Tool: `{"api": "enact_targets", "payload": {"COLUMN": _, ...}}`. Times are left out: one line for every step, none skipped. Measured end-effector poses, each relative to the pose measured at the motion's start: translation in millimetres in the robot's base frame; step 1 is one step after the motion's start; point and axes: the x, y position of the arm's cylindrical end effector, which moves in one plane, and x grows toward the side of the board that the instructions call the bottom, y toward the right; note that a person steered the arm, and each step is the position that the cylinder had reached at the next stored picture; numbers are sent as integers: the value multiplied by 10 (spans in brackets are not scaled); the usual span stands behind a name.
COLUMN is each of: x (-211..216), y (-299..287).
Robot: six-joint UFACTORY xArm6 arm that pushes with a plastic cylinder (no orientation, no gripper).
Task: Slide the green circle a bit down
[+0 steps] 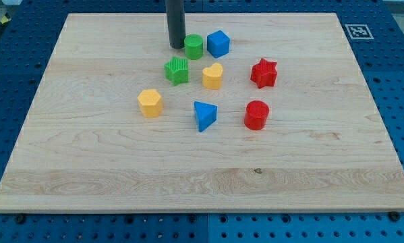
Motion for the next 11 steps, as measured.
{"api": "enact_targets", "payload": {"x": -104, "y": -189}}
{"api": "enact_targets", "payload": {"x": -333, "y": -323}}
{"api": "enact_targets", "payload": {"x": -305, "y": -234}}
{"api": "enact_targets", "payload": {"x": -247, "y": 28}}
{"api": "enact_targets", "payload": {"x": -218, "y": 234}}
{"api": "enact_targets", "payload": {"x": -171, "y": 352}}
{"api": "enact_targets", "payload": {"x": -119, "y": 392}}
{"api": "enact_targets", "payload": {"x": -38, "y": 399}}
{"api": "enact_targets", "payload": {"x": 6, "y": 399}}
{"api": "enact_targets", "payload": {"x": 1, "y": 403}}
{"api": "enact_targets", "payload": {"x": -343, "y": 403}}
